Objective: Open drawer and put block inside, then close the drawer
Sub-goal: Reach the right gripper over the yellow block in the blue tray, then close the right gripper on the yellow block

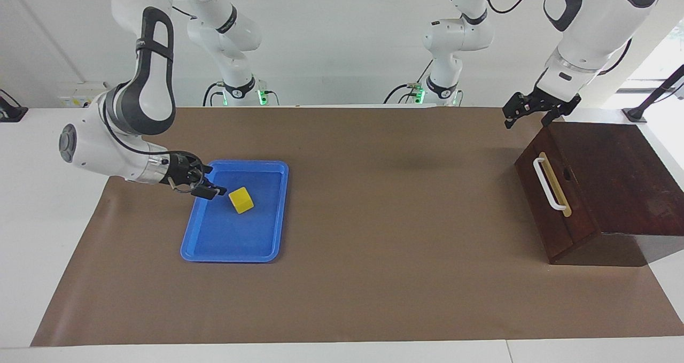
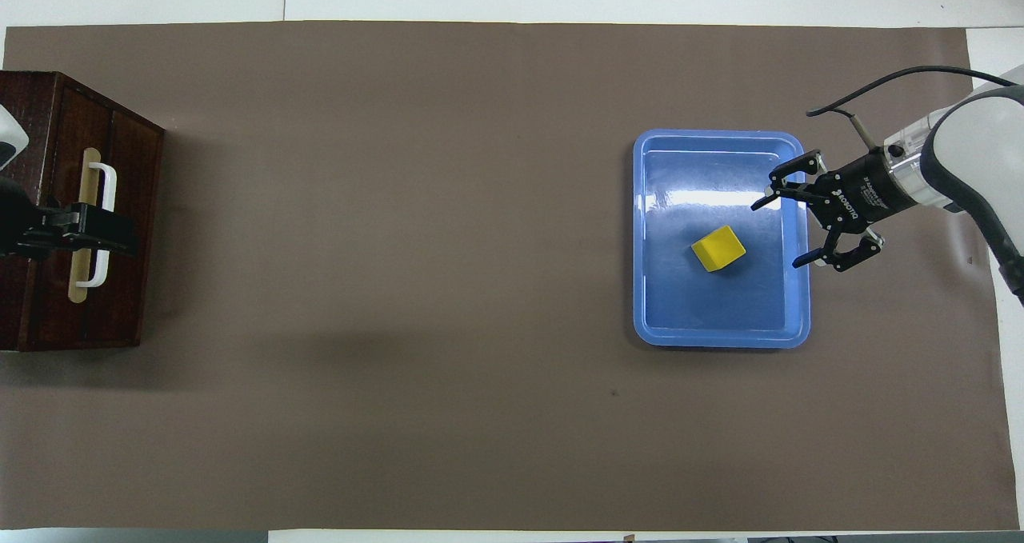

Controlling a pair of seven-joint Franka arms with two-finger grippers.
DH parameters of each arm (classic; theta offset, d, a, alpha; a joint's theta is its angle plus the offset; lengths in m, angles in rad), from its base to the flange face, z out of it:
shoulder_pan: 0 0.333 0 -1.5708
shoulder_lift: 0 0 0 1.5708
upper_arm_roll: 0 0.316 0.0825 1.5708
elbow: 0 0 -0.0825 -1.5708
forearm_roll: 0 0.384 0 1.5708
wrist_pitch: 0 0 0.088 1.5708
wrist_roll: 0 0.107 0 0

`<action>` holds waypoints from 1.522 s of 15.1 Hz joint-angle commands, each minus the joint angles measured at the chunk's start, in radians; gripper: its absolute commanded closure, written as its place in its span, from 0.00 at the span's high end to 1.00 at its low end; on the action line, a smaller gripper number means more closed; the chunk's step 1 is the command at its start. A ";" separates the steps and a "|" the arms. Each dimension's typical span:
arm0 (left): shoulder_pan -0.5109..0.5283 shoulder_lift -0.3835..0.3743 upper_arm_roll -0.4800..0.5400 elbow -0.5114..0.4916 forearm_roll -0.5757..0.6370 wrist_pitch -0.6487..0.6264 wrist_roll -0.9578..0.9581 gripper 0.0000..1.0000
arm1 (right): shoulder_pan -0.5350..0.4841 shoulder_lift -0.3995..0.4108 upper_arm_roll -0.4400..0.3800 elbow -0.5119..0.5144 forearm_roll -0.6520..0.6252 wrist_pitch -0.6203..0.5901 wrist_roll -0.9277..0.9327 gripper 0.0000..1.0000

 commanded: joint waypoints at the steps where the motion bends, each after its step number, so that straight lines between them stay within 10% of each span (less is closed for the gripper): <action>1: 0.004 -0.008 0.002 0.003 -0.017 -0.008 0.004 1.00 | -0.013 0.122 0.004 0.133 0.028 -0.084 0.020 1.00; 11: 0.004 -0.008 0.002 0.003 -0.017 -0.008 0.004 1.00 | -0.010 0.318 -0.030 0.279 0.178 -0.094 0.072 1.00; 23: 0.004 -0.008 0.002 0.003 -0.017 -0.009 0.004 1.00 | -0.013 0.329 -0.028 0.187 0.185 -0.157 0.063 1.00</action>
